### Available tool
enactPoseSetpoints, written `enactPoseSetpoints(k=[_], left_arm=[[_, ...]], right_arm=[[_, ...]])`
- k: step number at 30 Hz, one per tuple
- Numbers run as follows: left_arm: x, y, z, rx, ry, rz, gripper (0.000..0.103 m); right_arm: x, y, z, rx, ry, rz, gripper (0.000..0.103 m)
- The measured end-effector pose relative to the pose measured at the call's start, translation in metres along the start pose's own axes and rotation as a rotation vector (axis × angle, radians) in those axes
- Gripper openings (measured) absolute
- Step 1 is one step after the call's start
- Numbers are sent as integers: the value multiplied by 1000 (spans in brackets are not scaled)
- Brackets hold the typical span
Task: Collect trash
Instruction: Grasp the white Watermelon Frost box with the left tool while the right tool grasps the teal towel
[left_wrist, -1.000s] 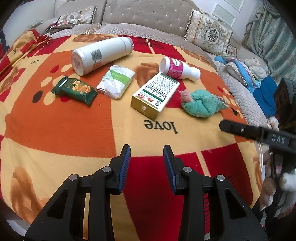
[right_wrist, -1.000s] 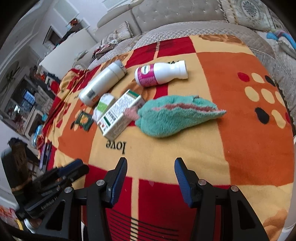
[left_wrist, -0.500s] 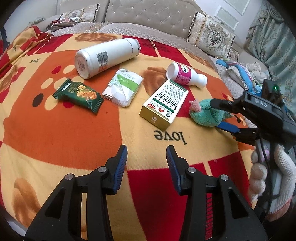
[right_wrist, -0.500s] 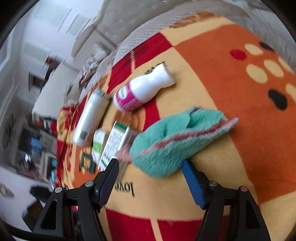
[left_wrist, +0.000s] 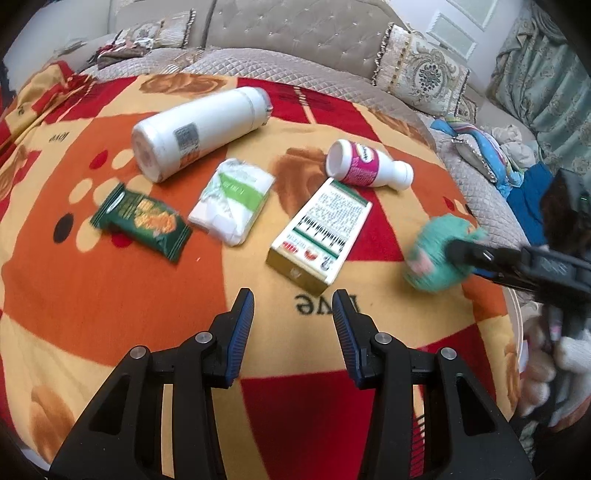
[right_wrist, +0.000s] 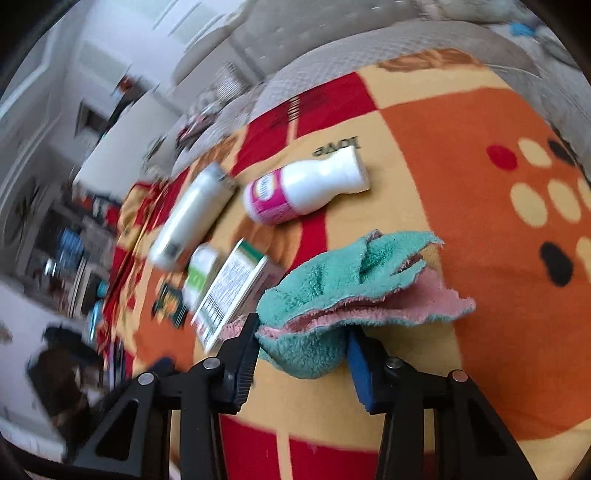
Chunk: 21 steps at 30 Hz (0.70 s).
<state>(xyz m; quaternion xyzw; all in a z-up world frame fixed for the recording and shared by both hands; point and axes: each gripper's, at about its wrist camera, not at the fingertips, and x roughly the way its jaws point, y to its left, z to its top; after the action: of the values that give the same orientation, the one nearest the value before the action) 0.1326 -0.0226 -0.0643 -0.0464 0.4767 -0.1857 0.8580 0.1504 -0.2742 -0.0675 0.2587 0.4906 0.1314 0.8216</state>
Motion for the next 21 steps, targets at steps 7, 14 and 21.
enactPoseSetpoints(k=[7, 14, 21], left_arm=[[11, -16, 14, 58, 16, -17, 53], [36, -34, 29, 139, 49, -9, 57], [56, -44, 41, 268, 33, 96, 61]], right_arm=[[-31, 18, -11, -301, 262, -94, 43], [8, 22, -24, -383, 311, -271, 61], [-13, 10, -39, -224, 98, -200, 70]])
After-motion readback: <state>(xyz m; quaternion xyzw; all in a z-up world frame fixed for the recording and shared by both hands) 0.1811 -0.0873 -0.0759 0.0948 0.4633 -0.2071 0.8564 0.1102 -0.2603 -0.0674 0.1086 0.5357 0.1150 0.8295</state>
